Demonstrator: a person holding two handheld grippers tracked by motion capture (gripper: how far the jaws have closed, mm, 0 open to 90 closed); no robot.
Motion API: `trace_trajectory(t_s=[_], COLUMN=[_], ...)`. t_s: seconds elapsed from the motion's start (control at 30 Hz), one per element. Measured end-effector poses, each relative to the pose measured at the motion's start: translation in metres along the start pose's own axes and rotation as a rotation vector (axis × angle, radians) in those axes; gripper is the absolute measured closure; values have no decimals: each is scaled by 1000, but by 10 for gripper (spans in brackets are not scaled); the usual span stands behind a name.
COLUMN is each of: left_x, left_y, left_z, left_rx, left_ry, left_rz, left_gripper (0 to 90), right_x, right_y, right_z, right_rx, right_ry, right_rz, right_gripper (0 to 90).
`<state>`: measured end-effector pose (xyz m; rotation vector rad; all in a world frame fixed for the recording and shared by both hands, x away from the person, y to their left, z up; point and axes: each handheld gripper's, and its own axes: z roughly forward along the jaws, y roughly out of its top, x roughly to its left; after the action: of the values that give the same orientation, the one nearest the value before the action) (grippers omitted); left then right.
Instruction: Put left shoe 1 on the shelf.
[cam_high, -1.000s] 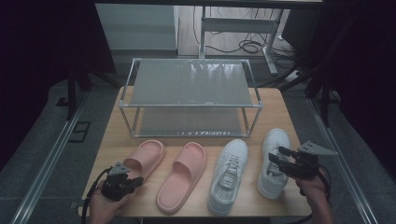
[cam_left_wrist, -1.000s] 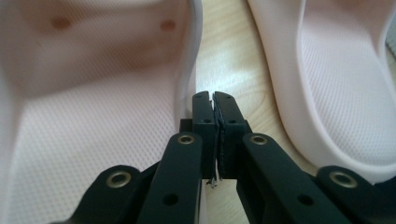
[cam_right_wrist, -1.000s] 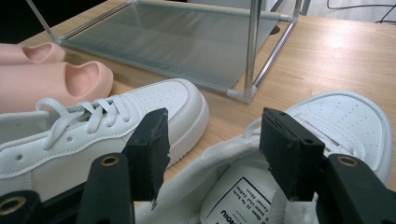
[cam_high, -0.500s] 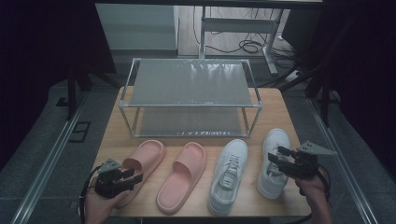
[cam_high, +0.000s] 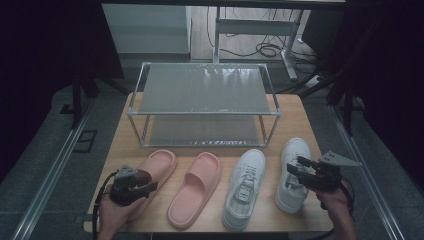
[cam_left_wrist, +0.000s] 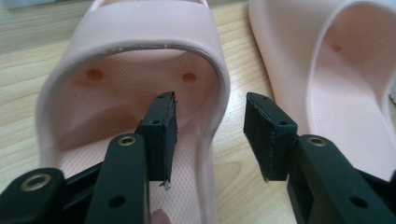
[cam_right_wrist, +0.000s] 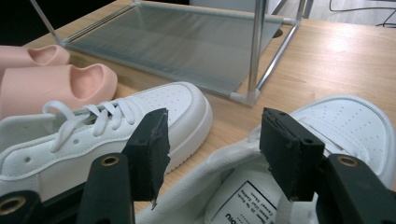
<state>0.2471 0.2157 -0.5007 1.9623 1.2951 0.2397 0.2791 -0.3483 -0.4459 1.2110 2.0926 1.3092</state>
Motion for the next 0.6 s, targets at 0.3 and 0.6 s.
trace_trajectory(t_s=[0.3,0.6], left_x=[-2,-11], left_y=[7,13], left_z=[14,17], left_rx=[11,-5], left_ry=[48,94], left_rz=[22,68], left_gripper=[695,845], right_x=[-2,-3], right_y=[-1,0], right_z=[3,3], right_rx=[8,8], right_ry=[0,2], right_rz=[8,5], right_gripper=[428,428])
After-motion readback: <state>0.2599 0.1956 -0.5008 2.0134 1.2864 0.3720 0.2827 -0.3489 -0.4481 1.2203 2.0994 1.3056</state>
